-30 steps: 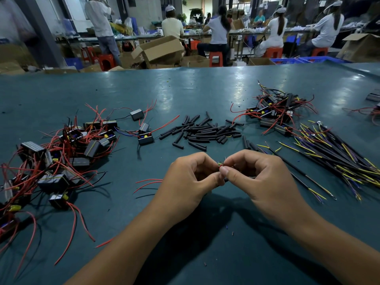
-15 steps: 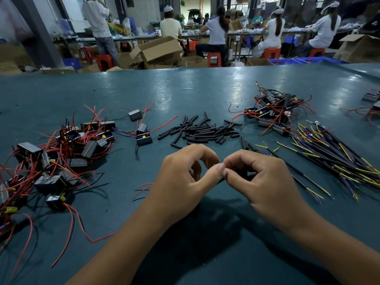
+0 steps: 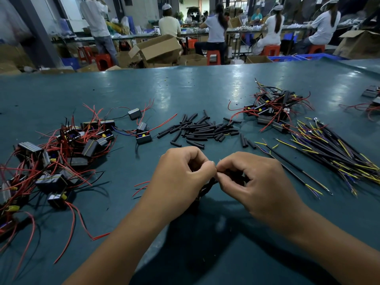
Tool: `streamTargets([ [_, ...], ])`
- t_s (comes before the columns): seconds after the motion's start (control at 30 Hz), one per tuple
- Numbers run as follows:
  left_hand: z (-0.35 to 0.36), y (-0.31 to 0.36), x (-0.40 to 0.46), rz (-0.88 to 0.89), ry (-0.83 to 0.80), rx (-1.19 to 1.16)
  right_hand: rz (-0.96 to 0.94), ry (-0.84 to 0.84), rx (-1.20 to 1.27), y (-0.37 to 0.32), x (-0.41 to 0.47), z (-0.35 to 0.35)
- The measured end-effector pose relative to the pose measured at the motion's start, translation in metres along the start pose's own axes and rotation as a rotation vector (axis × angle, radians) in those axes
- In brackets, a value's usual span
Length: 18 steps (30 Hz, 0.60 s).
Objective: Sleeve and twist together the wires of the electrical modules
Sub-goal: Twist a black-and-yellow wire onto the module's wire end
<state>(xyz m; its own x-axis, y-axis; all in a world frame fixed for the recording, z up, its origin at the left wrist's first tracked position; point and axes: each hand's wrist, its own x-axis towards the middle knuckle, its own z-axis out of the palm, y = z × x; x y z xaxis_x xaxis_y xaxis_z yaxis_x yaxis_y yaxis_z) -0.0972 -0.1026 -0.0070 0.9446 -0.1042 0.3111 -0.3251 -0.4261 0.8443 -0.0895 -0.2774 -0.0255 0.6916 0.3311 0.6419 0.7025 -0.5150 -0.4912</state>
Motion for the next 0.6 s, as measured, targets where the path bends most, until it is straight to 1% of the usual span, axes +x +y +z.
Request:
streamTargets([
  [0.07, -0.001, 0.003, -0.001, -0.013, -0.013, 0.000, -0.023, -0.004, -0.033, 0.000, 0.000, -0.001],
  [0.2, -0.003, 0.000, 0.002, -0.146, -0.028, -0.112, -0.071, -0.014, -0.072, 0.001, 0.000, -0.001],
  [0.23, -0.006, 0.000, 0.002, -0.122, -0.036, -0.121, -0.067, -0.008, -0.058, 0.002, 0.000, -0.002],
  [0.3, -0.015, 0.000, 0.004, 0.057, -0.060, -0.037, -0.052, 0.001, -0.028, 0.005, 0.000, -0.003],
  [0.4, -0.027, -0.001, 0.006, 0.354, -0.148, 0.281, -0.055, -0.004, -0.034, 0.008, 0.001, -0.004],
  [0.43, -0.028, -0.002, 0.008, 0.406, -0.160, 0.334, -0.061, -0.003, -0.035, 0.008, 0.001, -0.004],
  [0.5, -0.028, -0.002, 0.009, 0.454, -0.147, 0.366, -0.075, -0.002, -0.035, 0.008, 0.001, -0.005],
  [0.6, -0.027, -0.003, 0.010, 0.467, -0.136, 0.373, -0.085, -0.014, -0.033, 0.008, 0.000, -0.006],
])
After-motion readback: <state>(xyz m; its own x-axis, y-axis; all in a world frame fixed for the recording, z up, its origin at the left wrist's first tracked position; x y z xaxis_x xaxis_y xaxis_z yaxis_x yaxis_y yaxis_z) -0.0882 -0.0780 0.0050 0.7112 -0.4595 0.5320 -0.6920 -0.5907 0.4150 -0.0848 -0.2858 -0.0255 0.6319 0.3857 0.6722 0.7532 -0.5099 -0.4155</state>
